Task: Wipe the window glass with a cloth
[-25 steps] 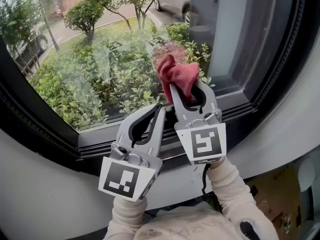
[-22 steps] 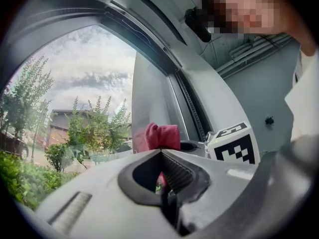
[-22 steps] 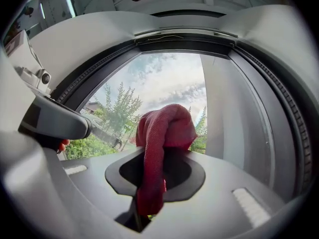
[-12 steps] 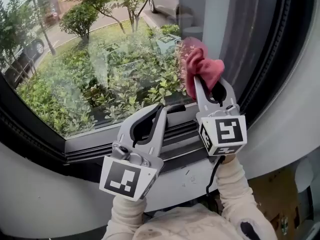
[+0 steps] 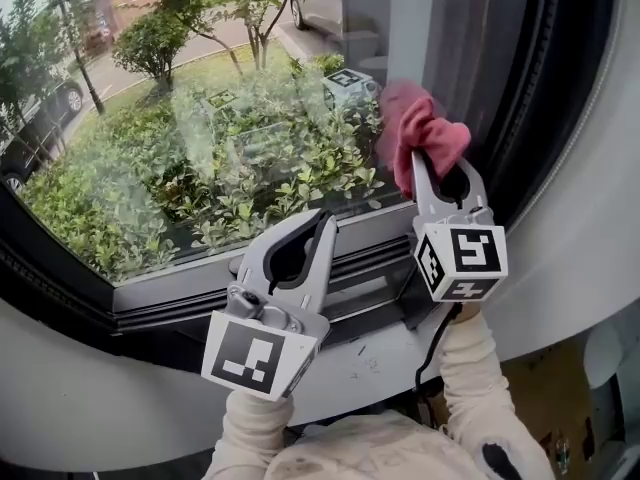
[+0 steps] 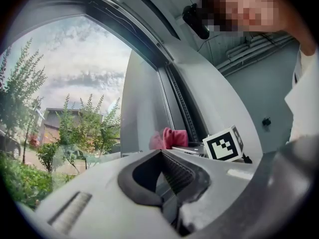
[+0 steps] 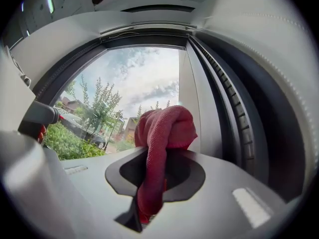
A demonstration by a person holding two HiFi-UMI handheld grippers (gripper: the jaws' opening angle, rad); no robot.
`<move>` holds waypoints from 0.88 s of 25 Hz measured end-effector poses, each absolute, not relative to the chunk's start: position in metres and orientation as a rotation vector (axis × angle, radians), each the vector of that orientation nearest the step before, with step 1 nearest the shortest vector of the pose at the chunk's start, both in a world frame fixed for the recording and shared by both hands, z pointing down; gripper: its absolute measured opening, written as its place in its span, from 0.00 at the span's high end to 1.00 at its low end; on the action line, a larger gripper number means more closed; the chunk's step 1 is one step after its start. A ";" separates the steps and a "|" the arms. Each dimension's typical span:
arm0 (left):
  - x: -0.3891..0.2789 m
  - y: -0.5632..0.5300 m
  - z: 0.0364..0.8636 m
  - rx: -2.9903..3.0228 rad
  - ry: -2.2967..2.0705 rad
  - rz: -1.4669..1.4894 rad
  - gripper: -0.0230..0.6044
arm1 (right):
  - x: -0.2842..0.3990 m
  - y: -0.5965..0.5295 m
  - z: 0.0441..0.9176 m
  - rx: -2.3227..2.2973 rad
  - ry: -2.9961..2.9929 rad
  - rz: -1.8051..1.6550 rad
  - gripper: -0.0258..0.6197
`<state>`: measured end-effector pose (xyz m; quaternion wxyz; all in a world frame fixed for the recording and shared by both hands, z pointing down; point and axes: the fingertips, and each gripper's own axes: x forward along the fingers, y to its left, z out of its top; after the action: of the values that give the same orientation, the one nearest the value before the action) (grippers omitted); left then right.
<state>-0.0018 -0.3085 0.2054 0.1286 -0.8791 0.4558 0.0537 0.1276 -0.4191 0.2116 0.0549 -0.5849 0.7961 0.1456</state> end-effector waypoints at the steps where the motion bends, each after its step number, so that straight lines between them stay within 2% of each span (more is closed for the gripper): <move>1: -0.001 -0.308 0.205 -2.555 1.329 0.155 0.80 | 0.127 -0.419 0.211 -1.773 2.418 0.443 0.82; 6: -0.001 -0.301 0.207 -2.550 1.338 0.141 0.80 | 0.108 -0.400 0.208 -1.624 2.490 0.375 0.82; 11: -0.004 -0.286 0.206 -2.552 1.324 0.139 0.80 | 0.074 -0.345 0.201 -1.451 2.583 0.495 0.82; 22: -0.004 -0.245 0.217 -2.606 1.230 0.128 0.80 | 0.074 -0.246 0.241 -1.409 2.616 0.358 0.82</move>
<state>-0.0039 -0.2449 0.2168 0.1282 -0.8959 0.4230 0.0439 0.0735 -0.2457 0.2405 0.0744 -0.4697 0.8716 0.1191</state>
